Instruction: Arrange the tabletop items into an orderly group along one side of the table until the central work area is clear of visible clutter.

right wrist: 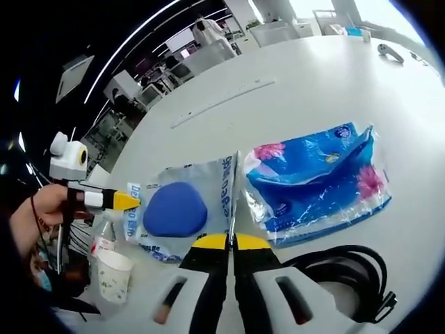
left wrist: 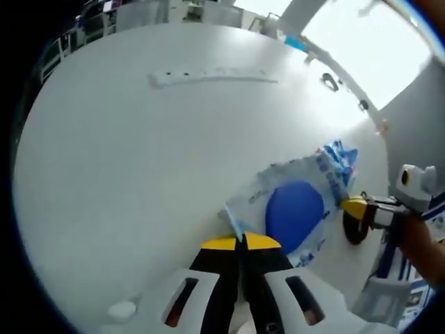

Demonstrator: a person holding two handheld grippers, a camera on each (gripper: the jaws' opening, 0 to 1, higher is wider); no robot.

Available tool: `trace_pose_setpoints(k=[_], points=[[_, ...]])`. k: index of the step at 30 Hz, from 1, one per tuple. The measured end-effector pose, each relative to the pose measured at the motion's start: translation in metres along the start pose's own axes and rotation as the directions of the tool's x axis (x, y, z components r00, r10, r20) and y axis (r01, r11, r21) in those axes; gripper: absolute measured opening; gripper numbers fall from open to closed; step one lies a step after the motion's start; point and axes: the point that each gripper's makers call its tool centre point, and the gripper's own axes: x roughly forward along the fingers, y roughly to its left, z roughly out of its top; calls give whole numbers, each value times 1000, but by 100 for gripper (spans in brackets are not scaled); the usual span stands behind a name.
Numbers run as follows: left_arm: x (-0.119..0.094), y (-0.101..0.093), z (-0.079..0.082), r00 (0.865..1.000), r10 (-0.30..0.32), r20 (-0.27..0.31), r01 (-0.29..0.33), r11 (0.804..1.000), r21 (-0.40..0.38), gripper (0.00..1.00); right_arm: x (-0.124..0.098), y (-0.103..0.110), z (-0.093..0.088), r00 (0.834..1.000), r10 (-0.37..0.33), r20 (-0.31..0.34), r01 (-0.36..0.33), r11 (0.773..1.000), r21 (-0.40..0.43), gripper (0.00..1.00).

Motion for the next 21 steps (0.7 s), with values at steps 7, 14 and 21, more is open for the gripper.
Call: trace_pose_setpoints(k=[7, 14, 21], points=[[1, 0, -1, 1000, -6, 4, 6, 1000, -5, 0, 2, -3, 1, 1000, 2, 2, -2, 1000, 1, 0], [2, 1, 0, 1000, -6, 4, 6, 1000, -5, 0, 2, -4, 1, 1000, 5, 1, -5, 1000, 12, 0], [2, 1, 0, 1000, -14, 14, 14, 1000, -23, 0, 2, -7, 1, 1000, 4, 1, -4, 1000, 27, 2]])
